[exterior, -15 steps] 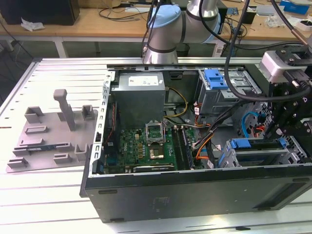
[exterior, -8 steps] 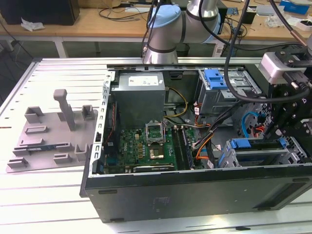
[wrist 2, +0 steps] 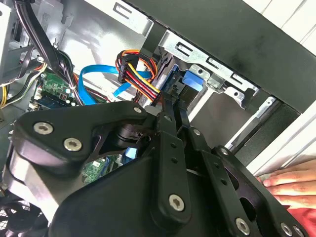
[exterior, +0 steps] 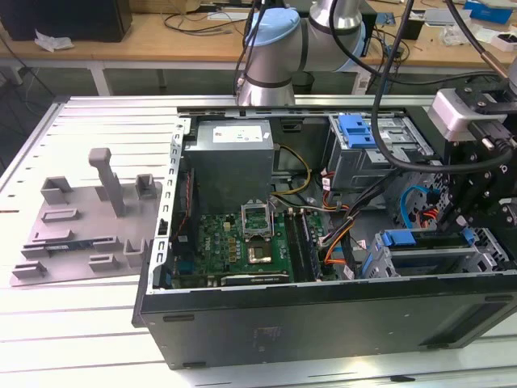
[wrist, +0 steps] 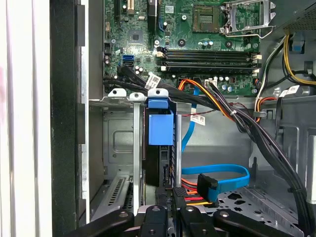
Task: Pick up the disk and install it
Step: 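Insert the first disk wire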
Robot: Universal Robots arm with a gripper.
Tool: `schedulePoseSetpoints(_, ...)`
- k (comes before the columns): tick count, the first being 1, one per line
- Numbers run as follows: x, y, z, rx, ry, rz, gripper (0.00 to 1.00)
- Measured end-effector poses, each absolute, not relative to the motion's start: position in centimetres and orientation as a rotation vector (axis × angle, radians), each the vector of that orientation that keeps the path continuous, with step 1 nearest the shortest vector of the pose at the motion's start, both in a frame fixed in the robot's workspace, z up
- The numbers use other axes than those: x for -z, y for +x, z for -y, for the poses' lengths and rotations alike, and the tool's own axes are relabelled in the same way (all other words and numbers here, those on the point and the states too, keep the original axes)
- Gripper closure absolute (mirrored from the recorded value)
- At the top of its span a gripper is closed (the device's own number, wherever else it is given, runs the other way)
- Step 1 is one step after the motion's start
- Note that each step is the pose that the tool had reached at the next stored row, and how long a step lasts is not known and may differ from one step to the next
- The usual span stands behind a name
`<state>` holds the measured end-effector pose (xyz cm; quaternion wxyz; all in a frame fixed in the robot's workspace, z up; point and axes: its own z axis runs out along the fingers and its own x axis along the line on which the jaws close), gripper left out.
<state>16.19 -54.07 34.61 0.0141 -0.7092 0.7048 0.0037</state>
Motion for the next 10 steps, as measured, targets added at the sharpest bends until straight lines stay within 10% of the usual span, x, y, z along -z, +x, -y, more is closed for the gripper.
schedulePoseSetpoints(10,-34.20,16.19,54.23,-0.012,-2.209,-2.194,0.83)
